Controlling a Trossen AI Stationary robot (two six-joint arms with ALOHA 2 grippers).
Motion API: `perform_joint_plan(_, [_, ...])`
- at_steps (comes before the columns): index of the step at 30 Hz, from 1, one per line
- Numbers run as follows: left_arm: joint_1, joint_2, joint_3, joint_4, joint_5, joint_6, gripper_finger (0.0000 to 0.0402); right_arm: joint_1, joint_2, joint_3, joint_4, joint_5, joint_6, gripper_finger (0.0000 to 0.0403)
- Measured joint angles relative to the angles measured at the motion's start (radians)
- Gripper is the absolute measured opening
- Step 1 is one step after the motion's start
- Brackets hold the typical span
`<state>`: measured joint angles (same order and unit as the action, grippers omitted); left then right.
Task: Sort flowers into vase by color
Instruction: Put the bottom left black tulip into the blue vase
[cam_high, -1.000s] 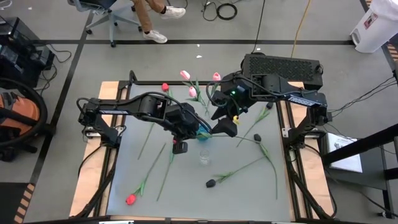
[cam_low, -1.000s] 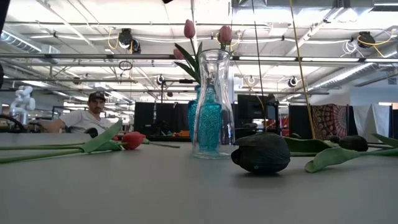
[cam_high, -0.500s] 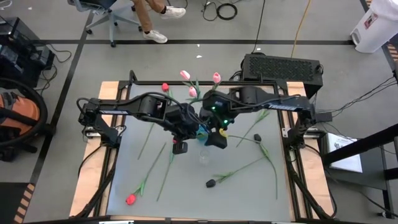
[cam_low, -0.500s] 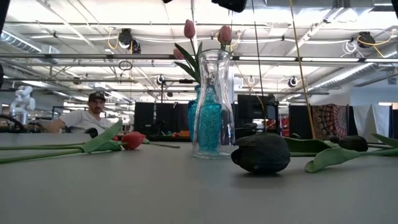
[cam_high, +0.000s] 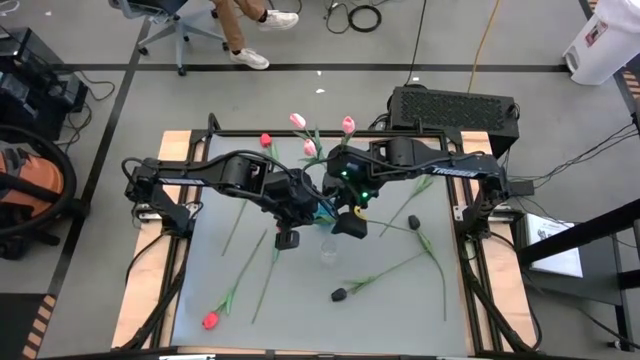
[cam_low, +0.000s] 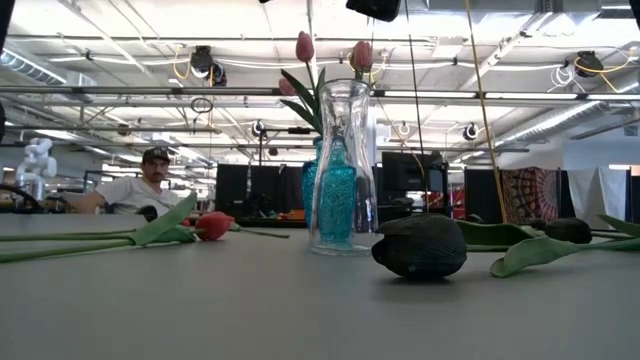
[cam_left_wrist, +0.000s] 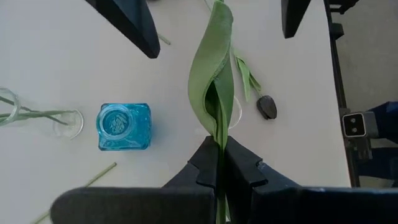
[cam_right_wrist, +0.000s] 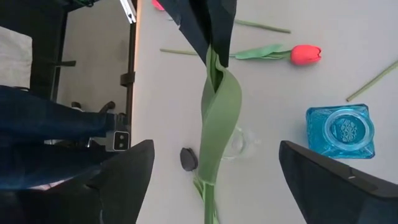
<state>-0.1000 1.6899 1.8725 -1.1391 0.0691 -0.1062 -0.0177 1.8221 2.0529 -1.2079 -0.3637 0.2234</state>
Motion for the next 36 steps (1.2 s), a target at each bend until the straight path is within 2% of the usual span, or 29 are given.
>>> perform_joint_plan(26, [-0.001,-0.015,0.000,0.006,0.001,-0.018,0.0012,0.000,0.000,0.000,-0.001,-0.003,0.003,0.0318])
perform_joint_plan(31, [-0.001,-0.014,0.000,0.006,0.001,-0.017,0.0012,0.000,0.000,0.000,-0.001,-0.004,0.004,0.0303])
perform_joint_plan(36, [-0.001,-0.014,0.000,0.006,0.001,-0.017,0.0012,0.000,0.000,0.000,-0.001,-0.004,0.004,0.0261])
